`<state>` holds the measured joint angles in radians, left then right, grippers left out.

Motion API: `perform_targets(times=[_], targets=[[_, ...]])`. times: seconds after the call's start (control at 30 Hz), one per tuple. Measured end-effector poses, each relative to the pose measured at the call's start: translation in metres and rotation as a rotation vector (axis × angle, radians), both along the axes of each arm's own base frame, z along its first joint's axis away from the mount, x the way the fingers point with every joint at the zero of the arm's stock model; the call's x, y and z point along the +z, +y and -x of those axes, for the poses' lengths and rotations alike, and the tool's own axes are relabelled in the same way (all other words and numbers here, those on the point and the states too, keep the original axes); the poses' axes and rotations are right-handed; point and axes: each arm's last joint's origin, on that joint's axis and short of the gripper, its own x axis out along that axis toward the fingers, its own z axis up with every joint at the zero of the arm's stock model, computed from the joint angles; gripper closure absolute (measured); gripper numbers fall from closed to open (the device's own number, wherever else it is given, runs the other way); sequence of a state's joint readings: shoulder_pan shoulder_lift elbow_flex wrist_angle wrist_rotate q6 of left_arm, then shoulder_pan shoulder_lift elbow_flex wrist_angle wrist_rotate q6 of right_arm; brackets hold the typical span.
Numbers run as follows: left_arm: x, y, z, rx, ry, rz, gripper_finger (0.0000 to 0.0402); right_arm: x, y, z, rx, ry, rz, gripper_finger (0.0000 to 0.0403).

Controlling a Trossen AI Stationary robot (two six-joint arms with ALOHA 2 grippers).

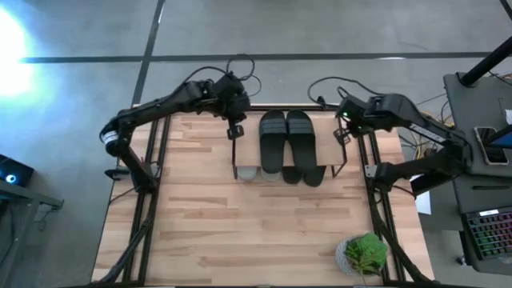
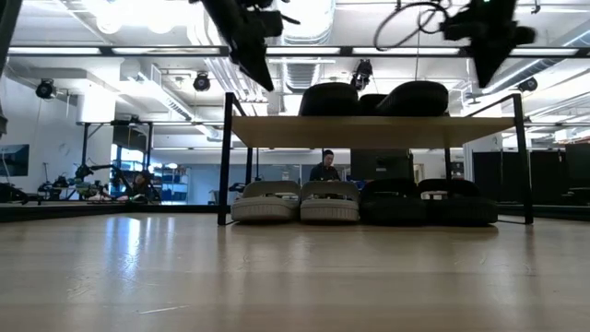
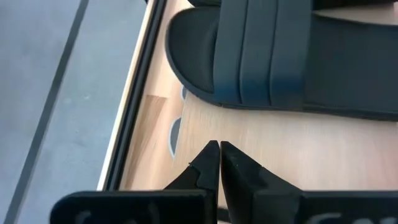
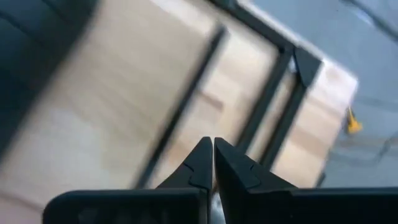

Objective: Pick and place slides into the shelf
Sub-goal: Adjust the black slippers under the shelf

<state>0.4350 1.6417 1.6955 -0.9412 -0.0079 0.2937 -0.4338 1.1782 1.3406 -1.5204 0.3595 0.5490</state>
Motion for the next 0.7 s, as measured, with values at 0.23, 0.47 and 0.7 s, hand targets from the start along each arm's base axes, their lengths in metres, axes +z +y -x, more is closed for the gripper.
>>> perform_targets(times=[0.23,0.47,0.7], targets=[[0.006,-0.002,0.009,0.018,-0.005,0.008,0.0402,-0.017,0.006,0.016,-0.048,0.047,-0.069,0.0394],[-0.002,-0.006,0.011,0.040,0.048,0.056,0.0402,-0.046,0.012,0.023,-0.042,0.118,-0.169,0.0394],[0.007,-0.020,0.016,0.005,0.036,0.053,0.0402,-0.036,0.046,0.056,-0.082,-0.135,-0.259,0.0394]])
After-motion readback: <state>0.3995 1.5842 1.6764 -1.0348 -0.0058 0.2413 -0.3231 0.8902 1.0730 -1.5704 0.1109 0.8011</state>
